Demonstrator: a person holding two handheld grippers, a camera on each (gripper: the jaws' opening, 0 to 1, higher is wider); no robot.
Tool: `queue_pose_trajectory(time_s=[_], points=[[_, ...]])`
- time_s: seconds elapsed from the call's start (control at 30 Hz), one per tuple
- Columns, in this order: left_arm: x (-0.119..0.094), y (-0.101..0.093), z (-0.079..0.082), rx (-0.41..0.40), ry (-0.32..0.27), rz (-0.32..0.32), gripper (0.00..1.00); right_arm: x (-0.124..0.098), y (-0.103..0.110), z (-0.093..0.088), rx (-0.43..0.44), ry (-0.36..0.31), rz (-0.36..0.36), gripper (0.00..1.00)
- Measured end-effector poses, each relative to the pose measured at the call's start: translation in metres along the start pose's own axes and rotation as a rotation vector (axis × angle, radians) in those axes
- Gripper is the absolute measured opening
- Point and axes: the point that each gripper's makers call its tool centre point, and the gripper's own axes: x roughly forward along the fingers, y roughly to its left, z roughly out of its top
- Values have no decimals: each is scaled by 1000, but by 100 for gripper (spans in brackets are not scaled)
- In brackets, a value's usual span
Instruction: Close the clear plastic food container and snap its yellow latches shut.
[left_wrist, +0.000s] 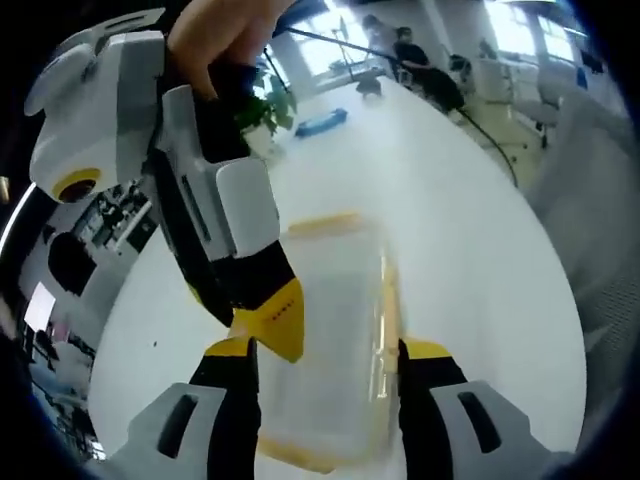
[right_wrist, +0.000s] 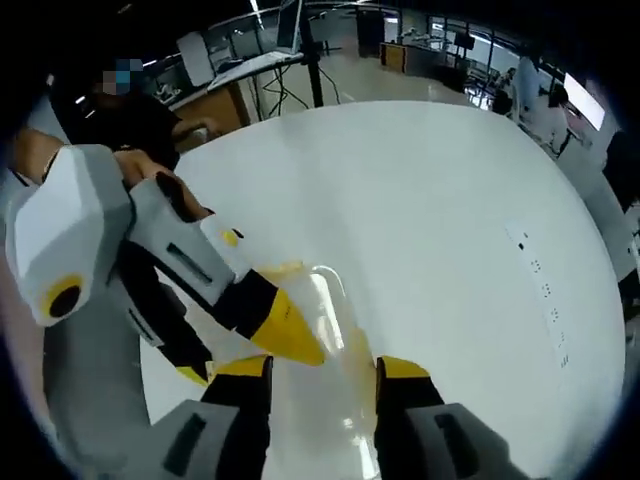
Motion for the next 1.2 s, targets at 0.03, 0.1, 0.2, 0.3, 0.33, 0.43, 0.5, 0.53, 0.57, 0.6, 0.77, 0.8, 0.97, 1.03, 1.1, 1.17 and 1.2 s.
queue_pose_trajectory(time_s=[0.03,0.1,0.2,0.3,0.33,0.43,0.5,0.53,0.57,0.6,0.77,0.8,0.97,1.03,1.1,1.17,1.2], points=[[0,-1,0,9,5,-2,53,0,0,0,6,-2,-6,39],[1,-1,0,13,13,-1,53,0,-1,0,21,-6,-20,39],[1,0,0,3,13,10,54,-2,0,0,22,-16,-46,39],[-1,0,4,-29,-9,8,57,-3,0,-1,38,-32,-75,39],[-2,1,4,-34,-10,16,62,-3,0,-1,39,-36,-81,39],[-6,5,4,-44,-1,45,69,-4,-1,-2,57,-51,-104,39],[-10,4,3,-66,7,66,70,-4,-2,-2,93,-62,-122,39],[-12,4,3,-75,7,72,70,-5,-3,-3,105,-65,-134,39],[-15,3,3,-102,1,84,70,-5,-3,-4,111,-66,-141,40],[-17,3,4,-122,-4,89,70,-6,-2,-5,105,-62,-140,41],[-26,3,3,-218,-29,111,69,-13,-1,-6,159,-112,-164,48],[-27,3,2,-225,-30,113,69,-16,-2,-5,183,-137,-172,48],[-33,7,-4,-285,-28,146,69,-27,-2,-11,229,-172,-189,48],[-35,9,-6,-331,-35,159,69,-32,-2,-16,254,-183,-202,48],[-37,11,-8,-367,-41,168,68,-36,-3,-22,282,-192,-216,48],[-39,13,-11,-383,-41,176,68,-39,-3,-29,306,-202,-224,48],[-40,14,-13,-392,-38,180,68,-40,-4,-30,316,-205,-226,47]])
